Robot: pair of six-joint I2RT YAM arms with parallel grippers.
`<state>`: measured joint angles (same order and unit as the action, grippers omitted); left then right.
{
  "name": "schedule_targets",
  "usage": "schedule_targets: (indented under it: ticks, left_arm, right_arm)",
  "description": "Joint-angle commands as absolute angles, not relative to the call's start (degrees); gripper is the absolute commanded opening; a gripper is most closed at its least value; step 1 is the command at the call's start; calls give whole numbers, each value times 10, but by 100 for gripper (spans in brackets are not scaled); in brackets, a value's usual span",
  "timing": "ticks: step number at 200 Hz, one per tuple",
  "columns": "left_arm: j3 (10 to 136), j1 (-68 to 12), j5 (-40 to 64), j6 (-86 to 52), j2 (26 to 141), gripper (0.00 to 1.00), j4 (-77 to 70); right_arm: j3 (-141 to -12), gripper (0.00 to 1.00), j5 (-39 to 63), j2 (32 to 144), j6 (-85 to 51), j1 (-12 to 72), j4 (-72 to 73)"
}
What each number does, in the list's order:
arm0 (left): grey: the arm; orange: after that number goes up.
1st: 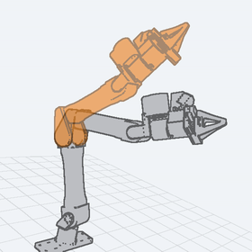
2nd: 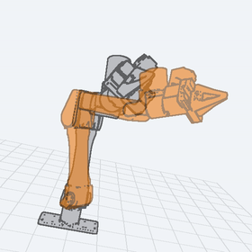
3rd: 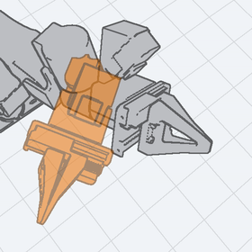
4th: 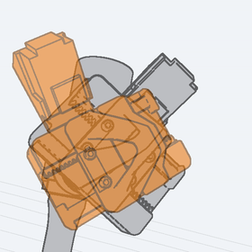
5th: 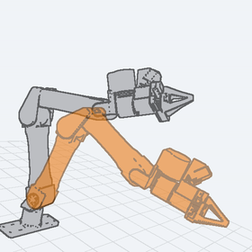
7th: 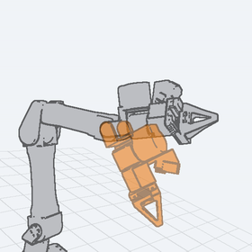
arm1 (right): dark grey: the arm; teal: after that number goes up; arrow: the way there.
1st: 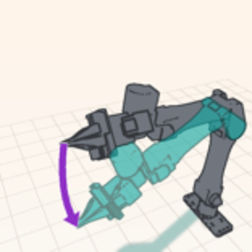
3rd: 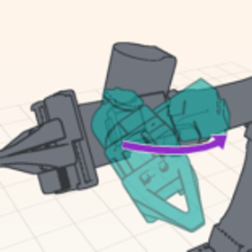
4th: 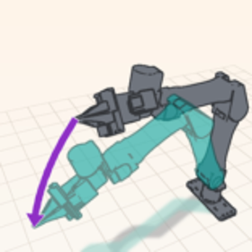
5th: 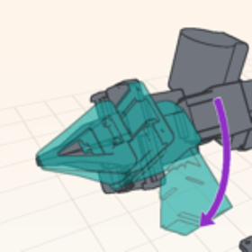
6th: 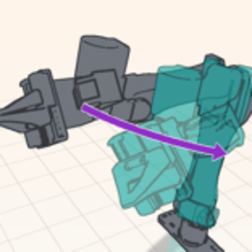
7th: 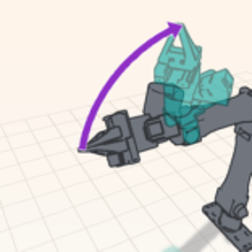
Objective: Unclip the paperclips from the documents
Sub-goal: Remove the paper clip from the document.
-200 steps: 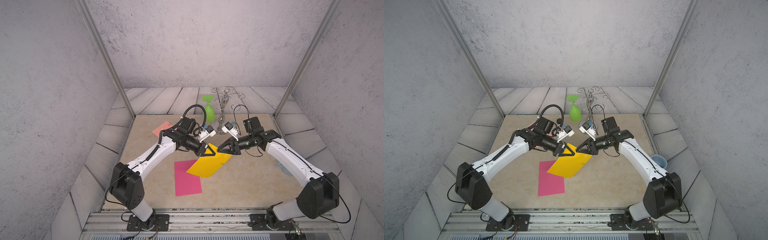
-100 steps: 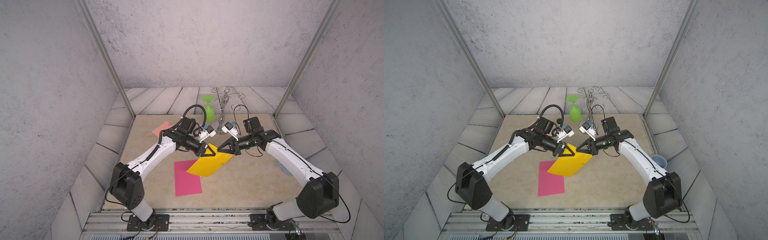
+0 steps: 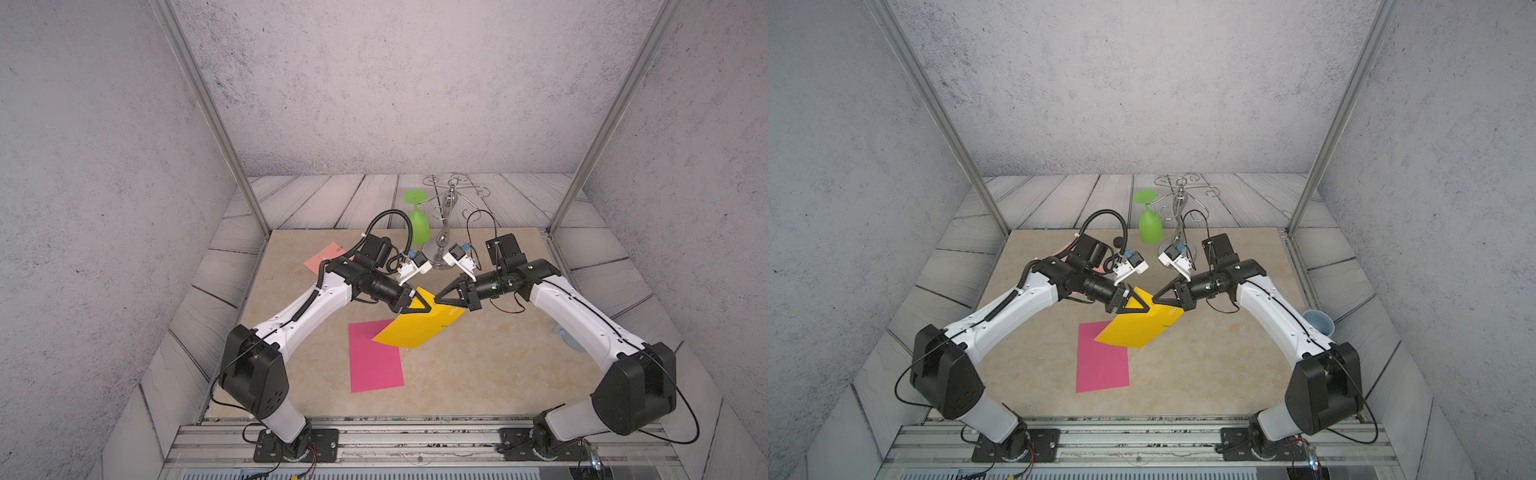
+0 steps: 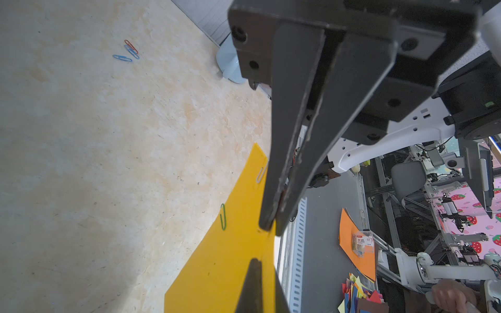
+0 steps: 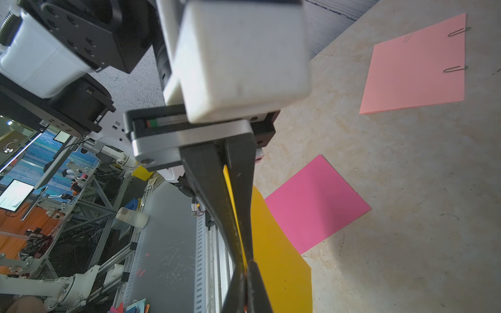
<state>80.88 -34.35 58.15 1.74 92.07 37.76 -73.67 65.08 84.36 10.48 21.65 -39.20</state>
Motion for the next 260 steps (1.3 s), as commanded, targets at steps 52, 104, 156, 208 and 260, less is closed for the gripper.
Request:
schedule_targets:
  ticks: [52, 104, 156, 208, 260]
  left_arm:
    - [796, -339, 591, 34, 897, 0, 386]
    - [786, -339, 590, 32, 890, 0, 385]
    - [779, -339, 588, 34, 890, 0, 385]
    - [779, -339, 591, 38, 892, 0, 390]
    - [779, -339, 592, 41, 896, 0, 394]
  right_arm:
    - [-744, 5, 654, 847, 96, 217, -392]
    - [-742, 5, 656, 842, 90, 213, -385]
    - [-743, 7, 660, 841, 84, 211, -381]
    - [-745, 7, 665, 844, 84, 208, -380]
    - [-747, 7, 667, 846, 84, 206, -380]
